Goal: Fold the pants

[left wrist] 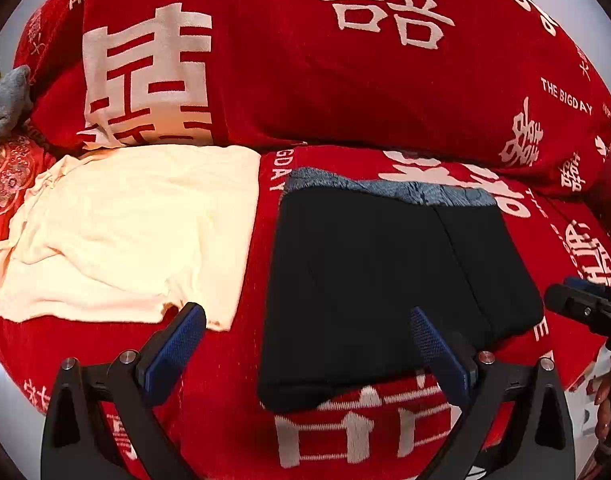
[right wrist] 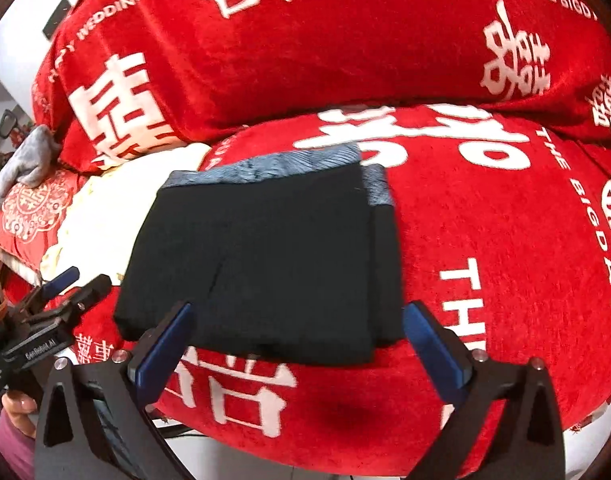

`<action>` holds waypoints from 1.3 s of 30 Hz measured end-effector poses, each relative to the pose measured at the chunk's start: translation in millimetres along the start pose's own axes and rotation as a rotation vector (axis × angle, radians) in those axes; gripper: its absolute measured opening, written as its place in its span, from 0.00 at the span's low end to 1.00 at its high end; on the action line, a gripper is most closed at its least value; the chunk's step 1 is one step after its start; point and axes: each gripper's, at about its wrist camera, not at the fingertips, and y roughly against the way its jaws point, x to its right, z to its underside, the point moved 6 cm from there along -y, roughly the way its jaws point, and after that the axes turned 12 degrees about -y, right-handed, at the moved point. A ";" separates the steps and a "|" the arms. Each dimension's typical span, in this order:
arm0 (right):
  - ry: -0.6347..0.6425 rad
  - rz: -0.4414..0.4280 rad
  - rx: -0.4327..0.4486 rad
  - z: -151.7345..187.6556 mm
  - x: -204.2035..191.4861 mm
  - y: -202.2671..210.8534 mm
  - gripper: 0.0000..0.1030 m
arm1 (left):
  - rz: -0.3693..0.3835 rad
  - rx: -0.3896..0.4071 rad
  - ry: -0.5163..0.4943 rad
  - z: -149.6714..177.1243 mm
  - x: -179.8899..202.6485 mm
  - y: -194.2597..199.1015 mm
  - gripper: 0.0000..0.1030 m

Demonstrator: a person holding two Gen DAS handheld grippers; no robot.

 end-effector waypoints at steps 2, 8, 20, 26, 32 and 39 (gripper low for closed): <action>0.016 0.012 0.003 4.9 -6.7 1.2 1.00 | -0.028 0.003 -0.015 4.0 2.5 3.9 0.99; 0.058 0.093 0.009 20.4 -24.0 4.5 1.00 | -0.048 0.008 -0.003 14.6 3.1 17.4 0.99; 0.033 0.135 0.029 34.0 -30.8 15.0 1.00 | -0.078 -0.021 0.016 34.9 -1.3 28.2 0.99; 0.045 0.154 0.021 40.7 -32.4 14.2 1.00 | -0.084 -0.032 0.015 39.0 -1.4 32.3 0.99; 0.067 0.167 0.022 41.8 -35.3 16.9 1.00 | -0.094 -0.046 0.002 40.1 0.6 32.7 0.99; 0.070 0.167 0.022 41.2 -35.6 18.0 1.00 | -0.094 -0.047 0.001 39.6 1.9 33.5 0.99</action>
